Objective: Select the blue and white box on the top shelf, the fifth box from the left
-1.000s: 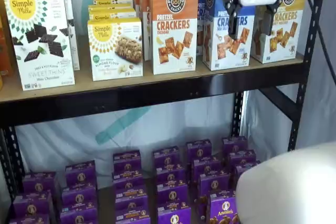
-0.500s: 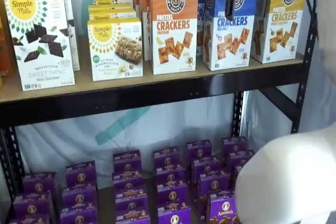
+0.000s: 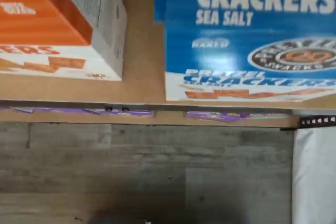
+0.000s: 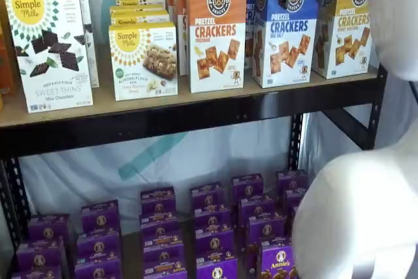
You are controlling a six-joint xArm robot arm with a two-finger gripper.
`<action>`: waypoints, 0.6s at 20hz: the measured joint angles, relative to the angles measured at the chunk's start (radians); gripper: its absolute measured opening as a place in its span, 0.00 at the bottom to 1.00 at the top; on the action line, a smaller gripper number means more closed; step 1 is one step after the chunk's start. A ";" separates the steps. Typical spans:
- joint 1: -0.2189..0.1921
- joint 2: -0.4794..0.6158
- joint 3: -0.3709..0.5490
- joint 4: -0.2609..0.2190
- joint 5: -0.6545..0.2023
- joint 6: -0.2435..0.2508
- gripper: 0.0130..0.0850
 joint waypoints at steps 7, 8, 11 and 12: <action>-0.011 0.049 -0.059 0.000 0.016 -0.011 1.00; -0.012 0.052 -0.062 -0.002 0.016 -0.013 1.00; -0.015 0.056 -0.067 -0.006 0.011 -0.016 1.00; -0.016 0.057 -0.069 -0.006 0.010 -0.018 1.00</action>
